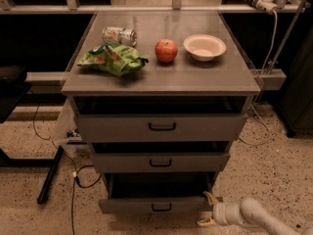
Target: Open bottom drawer
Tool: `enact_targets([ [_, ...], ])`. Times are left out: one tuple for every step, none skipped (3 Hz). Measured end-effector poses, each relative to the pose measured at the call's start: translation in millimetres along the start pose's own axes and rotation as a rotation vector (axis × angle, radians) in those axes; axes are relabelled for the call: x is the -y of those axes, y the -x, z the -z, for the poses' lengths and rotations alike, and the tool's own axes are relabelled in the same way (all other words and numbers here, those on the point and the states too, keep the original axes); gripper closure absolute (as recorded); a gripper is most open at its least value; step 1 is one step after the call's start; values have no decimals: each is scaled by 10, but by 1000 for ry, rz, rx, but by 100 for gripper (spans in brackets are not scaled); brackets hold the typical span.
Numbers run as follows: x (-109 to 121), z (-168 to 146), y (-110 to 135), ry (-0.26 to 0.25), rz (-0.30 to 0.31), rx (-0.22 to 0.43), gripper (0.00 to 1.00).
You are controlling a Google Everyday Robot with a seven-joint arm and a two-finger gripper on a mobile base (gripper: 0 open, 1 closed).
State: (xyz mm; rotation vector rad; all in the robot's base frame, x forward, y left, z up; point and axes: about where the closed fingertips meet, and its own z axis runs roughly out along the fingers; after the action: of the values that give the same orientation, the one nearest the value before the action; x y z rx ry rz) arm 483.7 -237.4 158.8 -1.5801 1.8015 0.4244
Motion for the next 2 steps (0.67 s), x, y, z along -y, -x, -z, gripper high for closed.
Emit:
enact_targets([
  [20,62,54,0,0,0,64],
  [37,115,97,0,0,0,88],
])
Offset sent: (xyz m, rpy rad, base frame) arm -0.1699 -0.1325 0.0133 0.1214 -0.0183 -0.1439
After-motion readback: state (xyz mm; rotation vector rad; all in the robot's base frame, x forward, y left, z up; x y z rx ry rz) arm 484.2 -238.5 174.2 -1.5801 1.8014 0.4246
